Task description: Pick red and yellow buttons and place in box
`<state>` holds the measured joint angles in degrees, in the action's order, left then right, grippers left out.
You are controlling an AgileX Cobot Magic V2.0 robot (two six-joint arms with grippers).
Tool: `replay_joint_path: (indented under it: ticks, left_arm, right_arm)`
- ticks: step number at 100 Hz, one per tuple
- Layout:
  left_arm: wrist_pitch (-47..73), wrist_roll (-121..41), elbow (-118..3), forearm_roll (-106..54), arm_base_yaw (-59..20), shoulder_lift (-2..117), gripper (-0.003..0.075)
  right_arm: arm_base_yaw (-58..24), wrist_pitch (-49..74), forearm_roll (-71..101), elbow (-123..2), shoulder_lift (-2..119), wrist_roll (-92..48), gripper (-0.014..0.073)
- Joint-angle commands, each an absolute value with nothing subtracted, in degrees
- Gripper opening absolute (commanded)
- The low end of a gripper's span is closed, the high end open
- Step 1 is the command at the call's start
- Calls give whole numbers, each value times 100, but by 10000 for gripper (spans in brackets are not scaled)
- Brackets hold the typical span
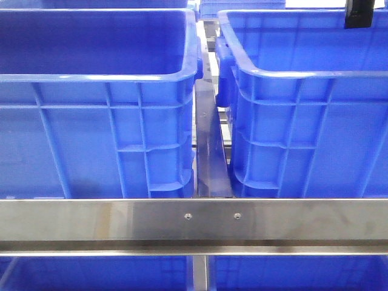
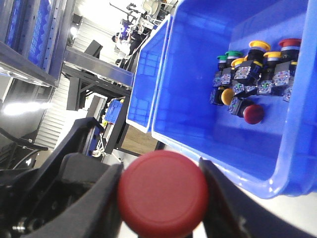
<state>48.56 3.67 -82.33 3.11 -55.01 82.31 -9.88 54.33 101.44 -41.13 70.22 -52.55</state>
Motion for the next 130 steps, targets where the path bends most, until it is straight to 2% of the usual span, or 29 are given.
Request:
replay_joint_path:
  ticks: [1, 10, 17, 27, 36, 85, 106, 130]
  left_arm:
    - [4530, 366, -8405, 316, -5544, 8010, -13]
    - [4530, 366, -8405, 325, -5544, 8010, 59]
    - [4540, 366, -8405, 325, -5544, 8010, 176]
    - [4551, 366, -8405, 325, -5544, 8010, 386]
    - [4551, 366, -8405, 325, -5544, 8010, 489]
    - [4310, 503, -8295, 365, -5271, 7829, 496]
    - [4098, 573, -7876, 342, -4629, 7455, 496]
    - [3860, 798, -7170, 342, -3426, 6651, 496]
  right_arm:
    - [-1002, 5839, 10703, -4306, 6918, -5359, 150]
    - [-1002, 5839, 10670, -4306, 6918, -5363, 150]
    - [-1002, 5839, 10602, -4306, 6918, -5363, 150]
    - [-1002, 5834, 10528, -4306, 6918, -5363, 150]
    - [-1002, 5829, 10523, -4306, 6918, -5407, 150]
    - [-695, 4946, 10664, -4306, 6752, -6292, 150]
    - [-220, 4703, 10659, -4306, 6460, -6447, 150]
    - [-7, 4686, 10554, -4306, 6290, -6447, 150]
